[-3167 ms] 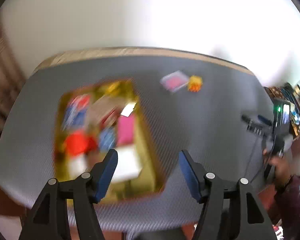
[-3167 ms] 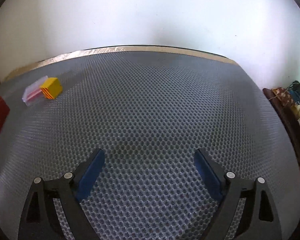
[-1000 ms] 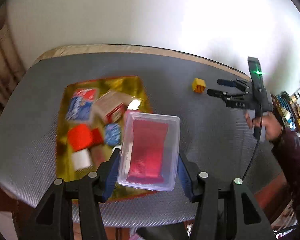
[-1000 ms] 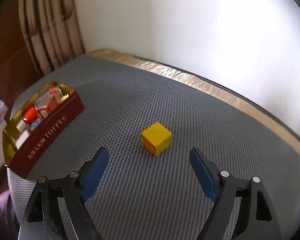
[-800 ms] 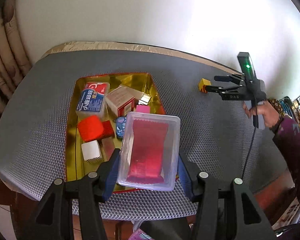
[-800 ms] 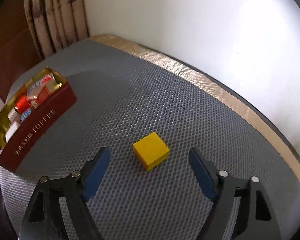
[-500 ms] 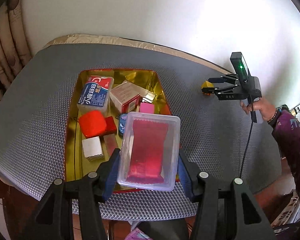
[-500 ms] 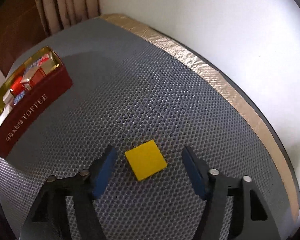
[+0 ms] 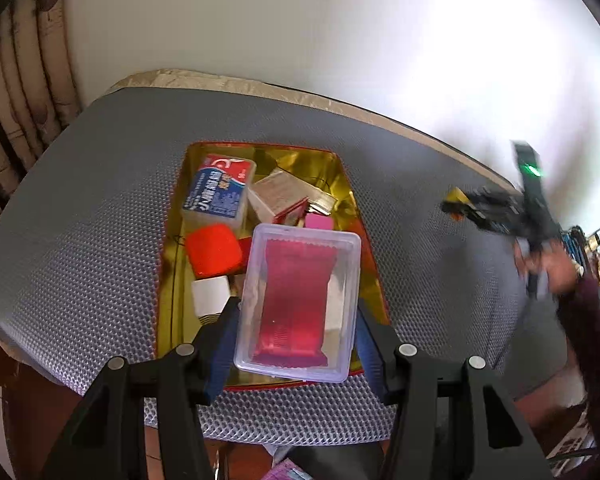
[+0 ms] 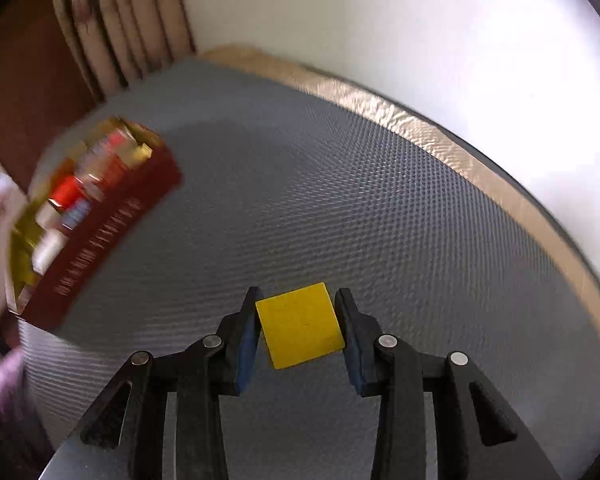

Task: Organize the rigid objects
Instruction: 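Carry the clear box into the tin and open the left gripper while the right gripper carries the yellow cube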

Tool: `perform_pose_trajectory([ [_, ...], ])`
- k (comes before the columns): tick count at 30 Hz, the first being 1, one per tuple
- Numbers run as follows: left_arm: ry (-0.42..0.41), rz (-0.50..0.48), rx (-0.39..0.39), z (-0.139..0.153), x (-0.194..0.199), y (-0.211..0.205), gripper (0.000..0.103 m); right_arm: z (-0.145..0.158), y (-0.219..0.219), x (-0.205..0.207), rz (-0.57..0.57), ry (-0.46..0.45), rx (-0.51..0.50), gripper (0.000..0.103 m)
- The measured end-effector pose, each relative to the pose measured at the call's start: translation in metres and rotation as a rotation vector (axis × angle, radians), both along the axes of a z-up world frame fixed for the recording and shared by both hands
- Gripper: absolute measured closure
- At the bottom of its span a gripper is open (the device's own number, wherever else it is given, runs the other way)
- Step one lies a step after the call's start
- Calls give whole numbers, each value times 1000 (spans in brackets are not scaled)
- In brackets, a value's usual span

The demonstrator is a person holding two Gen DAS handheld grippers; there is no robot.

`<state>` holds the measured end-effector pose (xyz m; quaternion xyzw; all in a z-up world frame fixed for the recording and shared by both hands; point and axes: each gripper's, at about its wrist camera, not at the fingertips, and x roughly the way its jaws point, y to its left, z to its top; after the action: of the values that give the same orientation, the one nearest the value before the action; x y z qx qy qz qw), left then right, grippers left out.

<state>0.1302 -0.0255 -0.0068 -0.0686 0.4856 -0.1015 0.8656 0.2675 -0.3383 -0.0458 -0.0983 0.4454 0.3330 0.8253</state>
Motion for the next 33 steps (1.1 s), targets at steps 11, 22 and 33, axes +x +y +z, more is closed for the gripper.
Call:
perform_pose_trajectory([
  [11,-19,-53,61,-8,10,-10,48,30,-3,-129,-185,-13,354,68],
  [22,1,-157,97,-38,59,-50,48,30,2,-158,-223,10,360,68],
  [33,60,-183,85,-58,82,-55,47,28,10,-161,-212,18,363,68],
])
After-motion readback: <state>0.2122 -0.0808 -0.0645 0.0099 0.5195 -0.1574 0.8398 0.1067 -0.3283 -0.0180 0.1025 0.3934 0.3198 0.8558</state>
